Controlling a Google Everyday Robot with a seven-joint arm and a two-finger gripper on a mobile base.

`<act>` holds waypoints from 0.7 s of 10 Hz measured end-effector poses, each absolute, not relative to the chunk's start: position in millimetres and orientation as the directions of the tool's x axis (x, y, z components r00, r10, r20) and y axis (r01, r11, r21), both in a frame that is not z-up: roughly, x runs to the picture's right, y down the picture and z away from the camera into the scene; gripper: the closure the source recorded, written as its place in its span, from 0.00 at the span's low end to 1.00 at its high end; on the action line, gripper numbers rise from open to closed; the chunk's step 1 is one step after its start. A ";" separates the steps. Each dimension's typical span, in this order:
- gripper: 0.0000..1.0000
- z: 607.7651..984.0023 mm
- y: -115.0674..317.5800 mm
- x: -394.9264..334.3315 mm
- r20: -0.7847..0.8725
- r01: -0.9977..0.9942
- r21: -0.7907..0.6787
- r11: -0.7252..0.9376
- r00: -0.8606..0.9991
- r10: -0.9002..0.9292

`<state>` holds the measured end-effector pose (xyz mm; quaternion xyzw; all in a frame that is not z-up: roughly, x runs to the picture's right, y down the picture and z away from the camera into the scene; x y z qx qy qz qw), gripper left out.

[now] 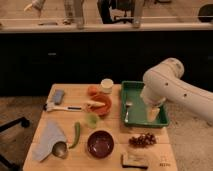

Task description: Place apple in plastic cup

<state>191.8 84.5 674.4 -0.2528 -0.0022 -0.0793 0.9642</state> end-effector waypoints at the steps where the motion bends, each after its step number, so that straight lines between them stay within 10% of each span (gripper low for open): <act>1: 0.20 675.9 81.1 180.0 0.050 0.172 -0.486 0.857 0.984 -0.170; 7: 0.20 690.2 58.3 126.0 0.063 0.249 -0.480 0.841 0.966 -0.251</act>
